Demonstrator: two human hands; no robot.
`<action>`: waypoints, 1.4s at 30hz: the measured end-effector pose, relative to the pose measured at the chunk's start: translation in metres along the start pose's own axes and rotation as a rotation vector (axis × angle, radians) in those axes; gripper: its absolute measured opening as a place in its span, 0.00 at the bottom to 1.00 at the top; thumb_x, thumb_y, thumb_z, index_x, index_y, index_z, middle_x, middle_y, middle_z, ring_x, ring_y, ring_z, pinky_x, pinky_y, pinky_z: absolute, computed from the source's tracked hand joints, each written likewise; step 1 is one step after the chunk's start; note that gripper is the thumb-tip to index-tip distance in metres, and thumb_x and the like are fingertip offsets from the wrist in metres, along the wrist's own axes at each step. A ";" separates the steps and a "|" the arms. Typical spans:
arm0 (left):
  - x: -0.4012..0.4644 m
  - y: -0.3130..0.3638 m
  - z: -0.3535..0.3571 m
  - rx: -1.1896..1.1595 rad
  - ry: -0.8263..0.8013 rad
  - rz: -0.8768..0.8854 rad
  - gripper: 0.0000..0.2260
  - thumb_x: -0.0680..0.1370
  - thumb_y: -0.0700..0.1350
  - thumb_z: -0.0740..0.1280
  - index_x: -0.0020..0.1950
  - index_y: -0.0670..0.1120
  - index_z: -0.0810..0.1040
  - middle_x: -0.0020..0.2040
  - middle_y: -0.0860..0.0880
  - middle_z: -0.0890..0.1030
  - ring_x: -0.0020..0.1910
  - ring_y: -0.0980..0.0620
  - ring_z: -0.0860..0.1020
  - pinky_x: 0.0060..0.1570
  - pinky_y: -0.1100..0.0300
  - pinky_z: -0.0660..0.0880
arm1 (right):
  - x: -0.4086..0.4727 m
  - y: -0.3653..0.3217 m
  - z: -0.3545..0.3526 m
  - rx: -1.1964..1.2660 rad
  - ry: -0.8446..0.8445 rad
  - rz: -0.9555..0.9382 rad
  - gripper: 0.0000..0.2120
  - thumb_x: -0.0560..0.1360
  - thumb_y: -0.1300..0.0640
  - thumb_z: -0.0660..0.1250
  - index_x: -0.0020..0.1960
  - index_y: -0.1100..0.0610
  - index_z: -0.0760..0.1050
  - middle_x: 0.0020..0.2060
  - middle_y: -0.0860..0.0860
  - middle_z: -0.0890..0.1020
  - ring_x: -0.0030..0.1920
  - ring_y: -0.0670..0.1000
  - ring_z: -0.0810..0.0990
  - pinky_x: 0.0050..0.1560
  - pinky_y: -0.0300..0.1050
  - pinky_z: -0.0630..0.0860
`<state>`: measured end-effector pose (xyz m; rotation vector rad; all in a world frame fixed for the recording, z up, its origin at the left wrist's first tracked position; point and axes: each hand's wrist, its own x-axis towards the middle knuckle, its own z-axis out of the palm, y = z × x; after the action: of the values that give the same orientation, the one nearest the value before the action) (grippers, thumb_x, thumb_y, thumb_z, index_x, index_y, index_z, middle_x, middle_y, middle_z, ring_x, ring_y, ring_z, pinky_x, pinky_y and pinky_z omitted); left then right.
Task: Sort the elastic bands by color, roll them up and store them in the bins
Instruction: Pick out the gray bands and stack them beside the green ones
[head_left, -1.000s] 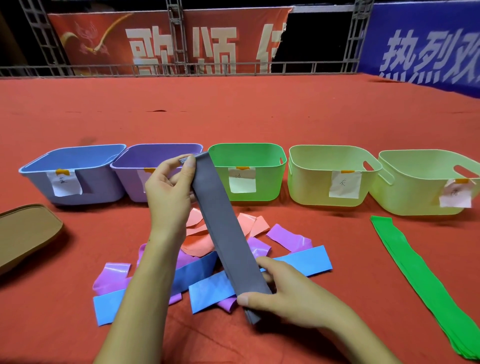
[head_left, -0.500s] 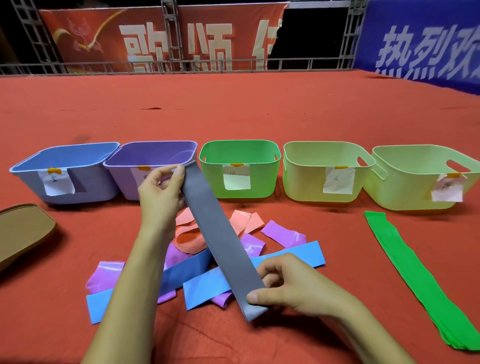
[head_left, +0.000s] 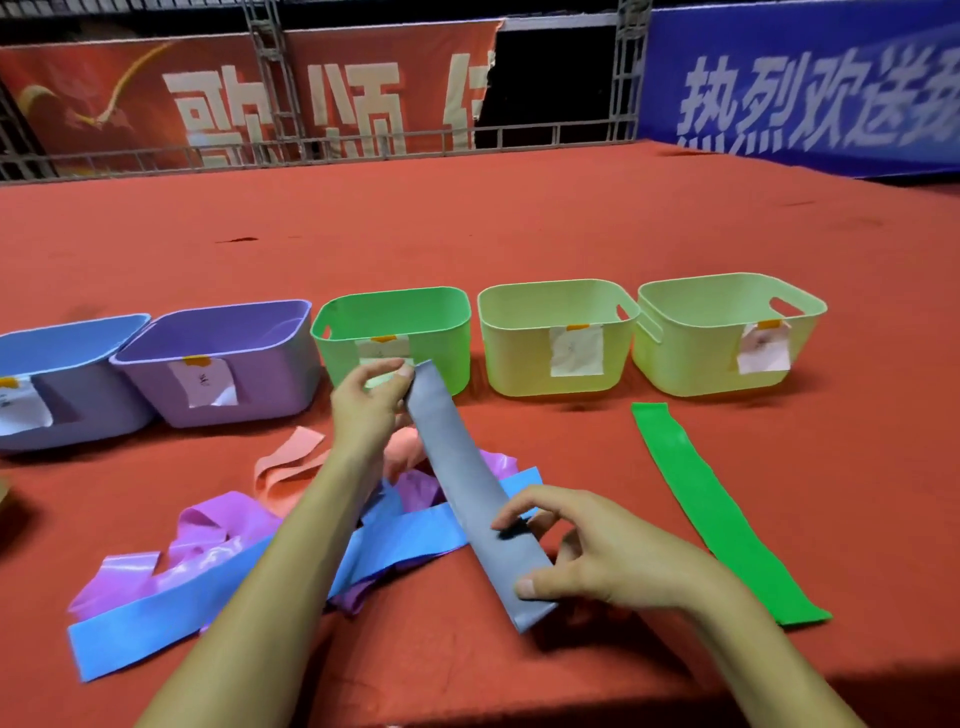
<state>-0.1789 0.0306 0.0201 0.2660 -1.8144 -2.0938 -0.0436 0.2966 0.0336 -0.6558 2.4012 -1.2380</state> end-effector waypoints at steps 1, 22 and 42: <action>0.000 -0.005 0.017 0.009 -0.047 -0.023 0.07 0.82 0.38 0.72 0.60 0.39 0.82 0.38 0.45 0.84 0.31 0.57 0.81 0.32 0.63 0.81 | -0.005 0.004 -0.007 -0.009 0.012 0.021 0.20 0.73 0.56 0.81 0.60 0.42 0.80 0.53 0.42 0.81 0.31 0.45 0.74 0.32 0.32 0.68; 0.015 -0.092 0.157 0.677 -0.242 0.085 0.06 0.75 0.48 0.81 0.47 0.47 0.89 0.43 0.51 0.86 0.47 0.51 0.83 0.49 0.59 0.75 | -0.029 0.065 -0.053 0.204 0.018 0.338 0.21 0.79 0.69 0.73 0.70 0.60 0.75 0.49 0.53 0.68 0.35 0.50 0.80 0.41 0.48 0.87; 0.023 -0.097 0.139 0.633 -0.242 0.059 0.06 0.74 0.49 0.82 0.40 0.53 0.87 0.42 0.52 0.88 0.46 0.51 0.86 0.48 0.55 0.80 | -0.013 0.067 -0.043 -0.238 0.053 0.393 0.22 0.69 0.56 0.82 0.58 0.42 0.79 0.38 0.43 0.79 0.36 0.46 0.79 0.43 0.43 0.76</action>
<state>-0.2649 0.1598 -0.0514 0.1125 -2.5610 -1.5066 -0.0710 0.3663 0.0027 -0.1946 2.5811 -0.8259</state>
